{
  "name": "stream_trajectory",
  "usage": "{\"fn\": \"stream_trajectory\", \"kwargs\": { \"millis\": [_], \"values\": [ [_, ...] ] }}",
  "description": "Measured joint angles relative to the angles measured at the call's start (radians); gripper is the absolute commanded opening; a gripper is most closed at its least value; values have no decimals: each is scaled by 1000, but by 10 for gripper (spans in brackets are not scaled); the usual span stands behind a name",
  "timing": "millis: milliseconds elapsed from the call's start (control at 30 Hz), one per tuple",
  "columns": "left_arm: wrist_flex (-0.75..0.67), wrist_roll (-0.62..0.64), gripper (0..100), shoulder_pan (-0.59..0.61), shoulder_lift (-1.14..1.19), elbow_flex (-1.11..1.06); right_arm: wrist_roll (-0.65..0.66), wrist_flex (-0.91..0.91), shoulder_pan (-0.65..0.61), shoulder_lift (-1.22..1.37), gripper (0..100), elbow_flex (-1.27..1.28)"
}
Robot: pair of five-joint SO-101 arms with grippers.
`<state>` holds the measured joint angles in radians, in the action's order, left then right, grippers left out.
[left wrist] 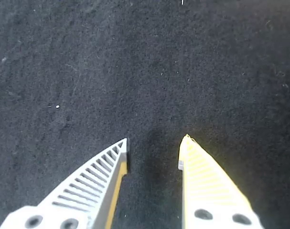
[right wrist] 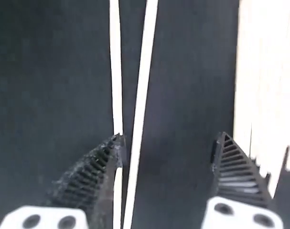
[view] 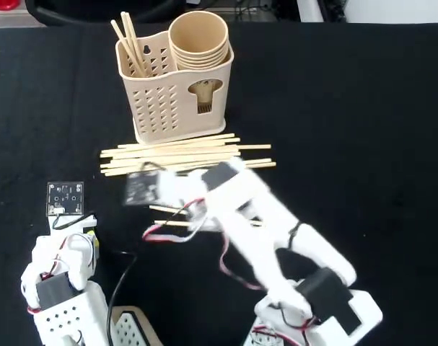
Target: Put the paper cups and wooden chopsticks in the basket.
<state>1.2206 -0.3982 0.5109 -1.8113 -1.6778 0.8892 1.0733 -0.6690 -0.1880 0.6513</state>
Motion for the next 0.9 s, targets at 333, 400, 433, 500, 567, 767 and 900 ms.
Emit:
{"fn": "stream_trajectory", "kwargs": {
  "millis": [333,400,433,500,567,767,900],
  "values": [
    [0,0,184,0,0,0,-176,-304,-92,166,296,-28],
    [0,0,184,0,0,0,-183,-302,-92,218,296,-77],
    [0,0,184,0,0,0,-183,-292,-92,247,296,-101],
    [0,0,184,0,0,0,-183,-264,-92,296,296,-137],
    [0,0,183,0,0,0,-183,-244,-92,330,296,-164],
    [0,0,183,0,0,0,-218,-161,-92,339,296,-201],
    [0,0,183,0,0,0,-218,-140,-101,338,296,-201]
  ]
}}
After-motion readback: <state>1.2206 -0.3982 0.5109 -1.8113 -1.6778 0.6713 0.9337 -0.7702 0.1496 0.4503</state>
